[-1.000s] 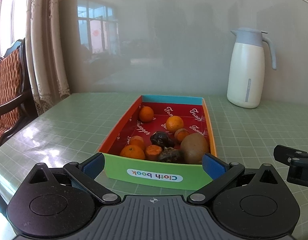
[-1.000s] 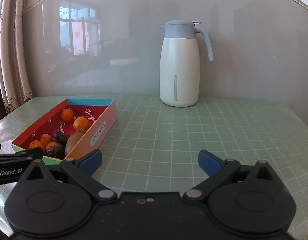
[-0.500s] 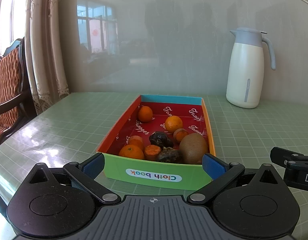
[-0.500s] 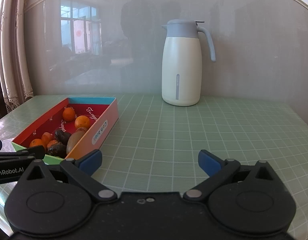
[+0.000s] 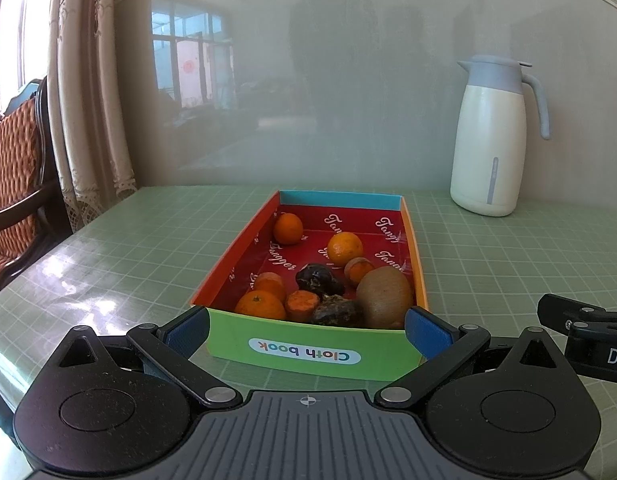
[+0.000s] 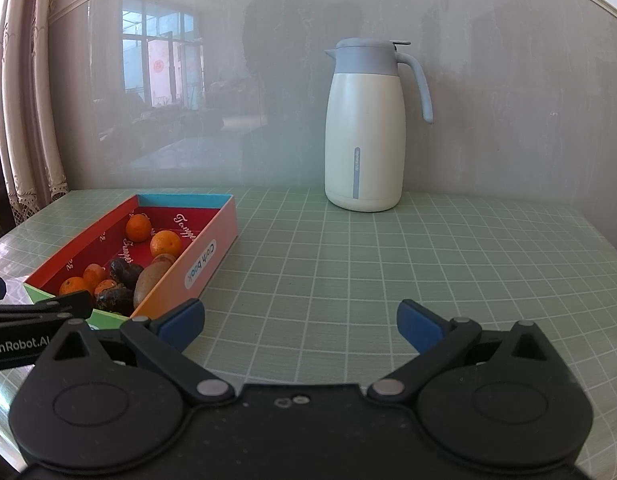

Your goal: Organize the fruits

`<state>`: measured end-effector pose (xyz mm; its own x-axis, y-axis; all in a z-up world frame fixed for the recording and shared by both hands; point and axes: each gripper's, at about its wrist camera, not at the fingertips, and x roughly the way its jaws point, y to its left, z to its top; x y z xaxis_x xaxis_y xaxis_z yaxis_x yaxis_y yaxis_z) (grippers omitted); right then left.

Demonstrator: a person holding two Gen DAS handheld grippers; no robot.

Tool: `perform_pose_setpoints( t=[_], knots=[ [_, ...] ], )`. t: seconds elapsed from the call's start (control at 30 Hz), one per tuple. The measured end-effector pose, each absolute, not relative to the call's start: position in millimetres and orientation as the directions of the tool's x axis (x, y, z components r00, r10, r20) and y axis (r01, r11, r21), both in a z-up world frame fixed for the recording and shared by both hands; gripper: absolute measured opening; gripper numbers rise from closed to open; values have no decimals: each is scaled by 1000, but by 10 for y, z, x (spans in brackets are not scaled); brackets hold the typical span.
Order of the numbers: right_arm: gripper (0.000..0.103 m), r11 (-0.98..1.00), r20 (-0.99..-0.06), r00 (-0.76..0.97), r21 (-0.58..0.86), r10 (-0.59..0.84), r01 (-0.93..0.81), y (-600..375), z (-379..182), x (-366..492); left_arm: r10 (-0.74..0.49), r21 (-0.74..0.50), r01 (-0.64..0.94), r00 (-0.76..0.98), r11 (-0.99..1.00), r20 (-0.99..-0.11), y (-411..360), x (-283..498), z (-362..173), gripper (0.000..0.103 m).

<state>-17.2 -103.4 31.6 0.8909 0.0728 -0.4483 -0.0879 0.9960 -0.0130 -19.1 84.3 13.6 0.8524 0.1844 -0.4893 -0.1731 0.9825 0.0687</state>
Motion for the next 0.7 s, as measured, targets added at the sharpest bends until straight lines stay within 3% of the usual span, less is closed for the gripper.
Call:
perform_pose_setpoints(
  t=[0.7],
  knots=[
    [103,996,-449,890,-12,76,-91,-1035,318,-169,167,77,-148,857,986,-488,814,-203,143,103]
  ],
)
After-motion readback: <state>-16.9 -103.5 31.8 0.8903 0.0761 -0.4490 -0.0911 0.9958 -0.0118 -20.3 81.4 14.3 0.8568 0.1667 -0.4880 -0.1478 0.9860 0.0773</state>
